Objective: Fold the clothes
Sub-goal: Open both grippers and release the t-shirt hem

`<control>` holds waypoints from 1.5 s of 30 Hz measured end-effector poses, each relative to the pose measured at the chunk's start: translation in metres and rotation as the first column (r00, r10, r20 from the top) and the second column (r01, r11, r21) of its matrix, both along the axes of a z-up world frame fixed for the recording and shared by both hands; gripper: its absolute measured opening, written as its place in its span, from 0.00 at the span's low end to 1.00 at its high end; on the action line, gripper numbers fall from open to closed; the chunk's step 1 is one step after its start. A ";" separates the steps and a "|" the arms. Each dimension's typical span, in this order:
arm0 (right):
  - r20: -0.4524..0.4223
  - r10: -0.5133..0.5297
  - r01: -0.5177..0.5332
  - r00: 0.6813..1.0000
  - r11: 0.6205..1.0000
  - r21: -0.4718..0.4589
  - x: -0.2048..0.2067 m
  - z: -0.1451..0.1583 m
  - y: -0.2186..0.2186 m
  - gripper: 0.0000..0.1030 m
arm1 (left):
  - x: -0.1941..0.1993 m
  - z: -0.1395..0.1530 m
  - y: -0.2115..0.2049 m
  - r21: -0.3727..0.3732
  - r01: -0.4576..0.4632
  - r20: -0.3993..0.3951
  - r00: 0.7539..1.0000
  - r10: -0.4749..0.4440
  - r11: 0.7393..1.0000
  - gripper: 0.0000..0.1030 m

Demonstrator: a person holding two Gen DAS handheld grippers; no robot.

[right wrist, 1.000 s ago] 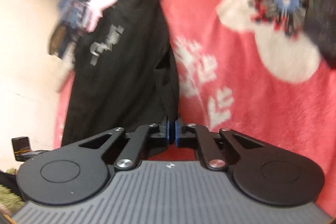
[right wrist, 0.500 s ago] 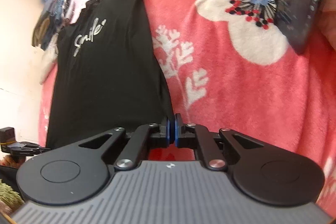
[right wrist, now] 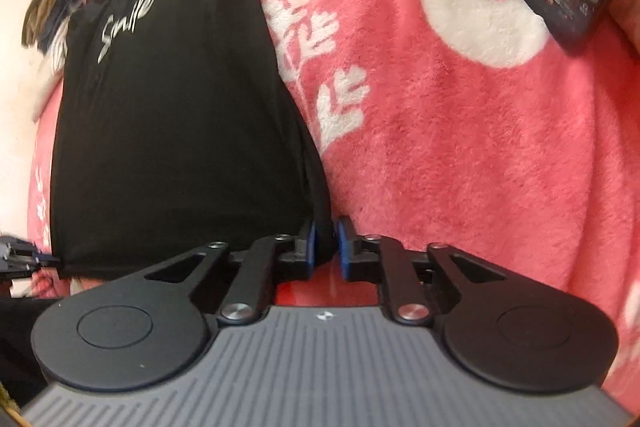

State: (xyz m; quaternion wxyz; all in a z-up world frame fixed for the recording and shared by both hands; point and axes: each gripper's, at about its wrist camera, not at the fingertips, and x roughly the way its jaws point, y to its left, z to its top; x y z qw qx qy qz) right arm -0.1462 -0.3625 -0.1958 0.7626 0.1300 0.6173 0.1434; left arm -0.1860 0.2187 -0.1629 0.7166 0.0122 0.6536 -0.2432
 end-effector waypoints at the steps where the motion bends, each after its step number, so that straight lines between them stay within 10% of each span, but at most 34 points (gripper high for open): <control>1: -0.009 0.020 -0.020 1.000 1.000 -0.015 -0.001 0.003 0.000 0.23 | -0.002 0.003 0.000 0.009 0.015 -0.005 1.000 -0.015 1.000 0.29; 9: 0.081 0.194 -0.181 0.978 0.973 -0.142 -0.006 0.062 -0.003 0.37 | 0.002 0.037 0.017 0.140 0.078 0.018 0.997 -0.081 0.987 0.48; 19: 0.382 0.283 -0.315 0.880 0.949 0.021 0.030 0.085 0.101 0.35 | 0.053 0.037 -0.009 0.032 -0.070 0.210 0.976 0.062 0.997 0.48; 27: 0.236 0.400 -0.394 0.886 0.916 -0.075 0.010 0.028 0.117 0.31 | 0.047 0.010 -0.035 0.135 -0.032 0.161 0.987 0.010 0.990 0.47; 36: 0.266 0.486 -0.452 0.833 0.874 -0.180 0.057 0.090 0.123 0.32 | 0.130 0.065 -0.076 0.155 0.038 0.277 0.957 -0.081 0.987 0.49; 45: 0.288 0.442 -0.392 0.849 0.894 -0.216 0.094 0.045 0.129 0.32 | 0.188 -0.022 -0.113 0.108 0.012 0.327 0.944 -0.047 0.994 0.50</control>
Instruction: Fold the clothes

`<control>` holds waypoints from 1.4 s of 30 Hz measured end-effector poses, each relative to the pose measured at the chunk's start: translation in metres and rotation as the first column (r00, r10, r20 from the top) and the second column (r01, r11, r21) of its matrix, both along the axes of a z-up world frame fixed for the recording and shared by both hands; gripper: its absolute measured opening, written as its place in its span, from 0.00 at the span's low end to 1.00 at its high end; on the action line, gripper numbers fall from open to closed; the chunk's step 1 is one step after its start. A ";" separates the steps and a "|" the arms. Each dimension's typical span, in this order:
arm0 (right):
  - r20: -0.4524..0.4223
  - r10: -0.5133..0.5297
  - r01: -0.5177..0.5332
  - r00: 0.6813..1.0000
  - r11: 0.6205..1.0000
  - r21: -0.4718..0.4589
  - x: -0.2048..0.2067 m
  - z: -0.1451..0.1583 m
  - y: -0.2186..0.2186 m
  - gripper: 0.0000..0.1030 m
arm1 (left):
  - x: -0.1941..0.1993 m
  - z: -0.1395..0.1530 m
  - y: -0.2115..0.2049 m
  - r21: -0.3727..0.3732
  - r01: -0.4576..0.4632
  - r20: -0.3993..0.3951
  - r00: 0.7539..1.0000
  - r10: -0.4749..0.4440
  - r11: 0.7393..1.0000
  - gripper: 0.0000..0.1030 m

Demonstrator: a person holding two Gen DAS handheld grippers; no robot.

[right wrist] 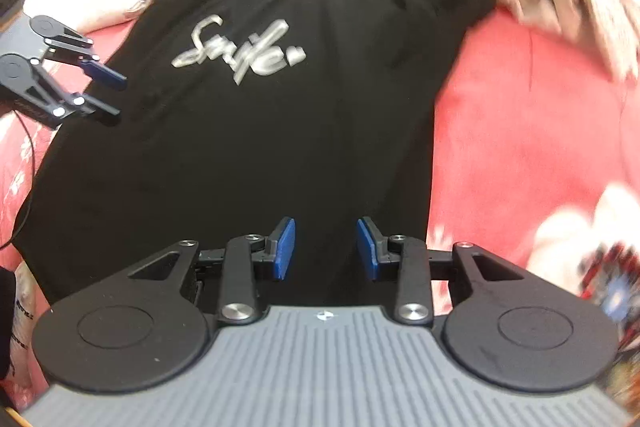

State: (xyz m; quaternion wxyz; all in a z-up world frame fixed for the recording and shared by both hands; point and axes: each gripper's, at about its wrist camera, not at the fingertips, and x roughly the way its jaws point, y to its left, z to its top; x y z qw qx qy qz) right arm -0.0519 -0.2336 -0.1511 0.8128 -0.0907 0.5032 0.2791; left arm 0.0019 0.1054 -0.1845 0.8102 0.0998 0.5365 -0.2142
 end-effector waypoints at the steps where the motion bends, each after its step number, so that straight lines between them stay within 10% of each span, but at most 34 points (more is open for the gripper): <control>1: -0.008 -0.015 0.015 1.000 1.000 -0.012 0.000 -0.008 -0.004 0.32 | 0.002 -0.005 0.002 -0.019 -0.030 0.003 1.000 0.030 0.999 0.50; 9: 0.078 -0.031 0.028 0.996 0.999 0.039 -0.019 -0.004 -0.015 0.33 | -0.008 0.008 0.041 -0.173 -0.288 0.086 0.948 0.306 0.942 0.50; 18: 0.067 -0.063 0.047 0.996 0.973 0.225 0.013 0.017 0.010 0.33 | 0.014 0.013 0.135 -0.287 -0.668 0.161 0.673 0.722 0.686 0.54; 25: 0.049 0.100 -0.110 0.994 0.951 0.289 0.084 0.076 0.113 0.35 | 0.046 -0.014 0.165 -0.374 -0.755 0.127 0.533 0.836 0.539 0.54; 33: -0.022 0.233 -0.217 0.972 0.931 0.293 0.170 0.067 0.308 0.39 | 0.058 -0.034 0.147 -0.373 -0.723 0.258 0.522 0.813 0.582 0.55; 42: -0.003 0.297 -0.296 0.955 0.953 0.055 0.212 0.007 0.463 0.39 | 0.055 -0.037 0.139 -0.358 -0.678 0.318 0.558 0.766 0.642 0.55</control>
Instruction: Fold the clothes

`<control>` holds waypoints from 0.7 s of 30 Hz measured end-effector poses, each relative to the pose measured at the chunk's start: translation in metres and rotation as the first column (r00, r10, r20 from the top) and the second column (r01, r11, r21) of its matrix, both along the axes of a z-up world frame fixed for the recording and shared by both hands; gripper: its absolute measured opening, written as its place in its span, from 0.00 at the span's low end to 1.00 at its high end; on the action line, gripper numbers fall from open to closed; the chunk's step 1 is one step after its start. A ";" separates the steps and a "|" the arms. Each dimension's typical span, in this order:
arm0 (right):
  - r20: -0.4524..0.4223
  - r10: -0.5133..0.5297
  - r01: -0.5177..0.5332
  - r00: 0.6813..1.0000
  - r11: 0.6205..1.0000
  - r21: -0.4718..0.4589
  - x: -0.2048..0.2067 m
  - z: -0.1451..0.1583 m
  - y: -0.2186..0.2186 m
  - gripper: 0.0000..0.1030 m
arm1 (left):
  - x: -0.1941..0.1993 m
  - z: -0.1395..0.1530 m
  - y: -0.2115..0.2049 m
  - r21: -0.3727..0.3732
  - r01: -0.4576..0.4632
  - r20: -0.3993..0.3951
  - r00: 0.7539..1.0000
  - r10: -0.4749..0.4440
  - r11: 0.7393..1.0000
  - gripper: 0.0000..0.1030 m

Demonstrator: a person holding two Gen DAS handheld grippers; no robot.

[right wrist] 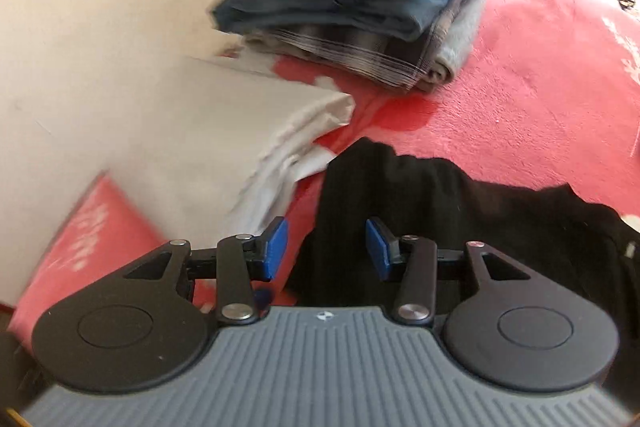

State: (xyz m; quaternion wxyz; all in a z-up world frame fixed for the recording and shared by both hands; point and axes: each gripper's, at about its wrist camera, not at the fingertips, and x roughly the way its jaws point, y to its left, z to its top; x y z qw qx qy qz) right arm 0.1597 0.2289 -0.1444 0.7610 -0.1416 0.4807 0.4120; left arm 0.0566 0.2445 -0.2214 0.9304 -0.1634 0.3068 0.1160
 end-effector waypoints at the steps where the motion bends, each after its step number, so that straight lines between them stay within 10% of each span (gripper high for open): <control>1: 0.019 0.001 0.000 1.000 1.000 -0.030 0.002 -0.007 0.007 0.38 | 0.000 0.000 -0.001 0.005 0.017 0.002 1.000 -0.017 1.000 0.55; 3: 0.069 0.001 0.005 0.998 0.997 -0.078 0.005 -0.017 0.012 0.10 | -0.001 0.001 -0.004 0.010 0.055 0.011 0.998 -0.055 0.998 0.54; 5: 0.053 -0.025 0.026 0.998 0.999 -0.031 0.008 -0.016 0.001 0.05 | -0.004 0.004 -0.004 0.000 0.080 0.021 0.997 -0.080 0.997 0.54; 12: -0.182 -0.211 0.270 0.960 0.867 0.419 0.020 0.000 -0.135 0.05 | -0.026 0.027 -0.018 -0.032 0.251 0.087 0.965 -0.247 0.967 0.56; 21: -0.359 -0.446 0.565 0.820 0.732 0.380 0.030 -0.064 -0.234 0.17 | -0.019 0.025 -0.026 -0.041 0.337 0.083 0.939 -0.333 0.941 0.57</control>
